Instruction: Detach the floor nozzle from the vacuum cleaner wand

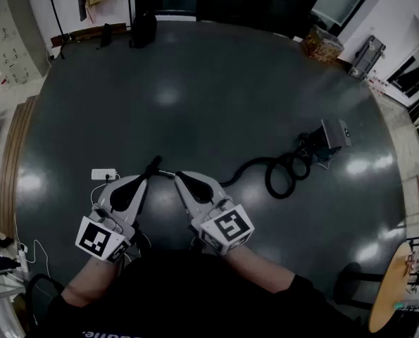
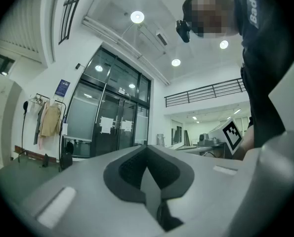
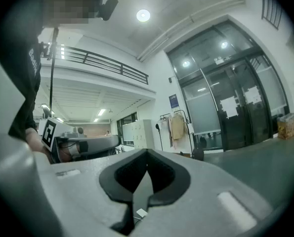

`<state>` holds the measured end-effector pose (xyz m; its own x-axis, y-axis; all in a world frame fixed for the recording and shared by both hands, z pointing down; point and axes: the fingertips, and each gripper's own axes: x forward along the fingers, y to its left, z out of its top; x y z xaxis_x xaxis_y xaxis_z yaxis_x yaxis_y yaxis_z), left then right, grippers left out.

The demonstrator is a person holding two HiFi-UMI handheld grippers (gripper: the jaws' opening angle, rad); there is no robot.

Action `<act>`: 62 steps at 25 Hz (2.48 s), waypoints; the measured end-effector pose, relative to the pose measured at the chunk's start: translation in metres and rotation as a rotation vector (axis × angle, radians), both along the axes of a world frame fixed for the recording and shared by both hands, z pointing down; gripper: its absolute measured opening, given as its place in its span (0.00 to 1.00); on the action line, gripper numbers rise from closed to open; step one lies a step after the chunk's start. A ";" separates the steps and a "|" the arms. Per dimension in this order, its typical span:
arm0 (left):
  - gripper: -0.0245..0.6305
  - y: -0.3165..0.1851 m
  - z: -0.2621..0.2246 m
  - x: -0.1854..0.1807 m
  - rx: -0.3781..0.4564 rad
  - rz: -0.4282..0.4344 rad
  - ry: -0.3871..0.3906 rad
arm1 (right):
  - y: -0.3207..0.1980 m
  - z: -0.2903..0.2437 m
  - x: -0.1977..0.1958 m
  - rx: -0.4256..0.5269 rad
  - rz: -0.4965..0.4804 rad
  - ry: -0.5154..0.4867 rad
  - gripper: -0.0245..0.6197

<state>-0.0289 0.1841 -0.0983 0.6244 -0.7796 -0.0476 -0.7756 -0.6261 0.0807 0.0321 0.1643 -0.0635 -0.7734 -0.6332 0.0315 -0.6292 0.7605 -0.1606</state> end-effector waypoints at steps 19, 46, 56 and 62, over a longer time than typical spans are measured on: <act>0.04 -0.020 0.032 0.032 -0.068 -0.047 -0.048 | -0.014 0.020 0.047 -0.010 -0.015 -0.038 0.04; 0.04 -0.198 0.122 -0.112 -0.120 0.081 -0.012 | -0.129 0.100 -0.038 -0.222 0.148 0.097 0.07; 0.04 -0.230 0.179 -0.101 -0.148 0.112 -0.056 | -0.167 0.158 -0.026 -0.280 0.153 0.101 0.08; 0.04 -0.251 0.238 -0.101 -0.187 0.005 -0.123 | -0.191 0.226 -0.002 -0.338 0.110 0.098 0.10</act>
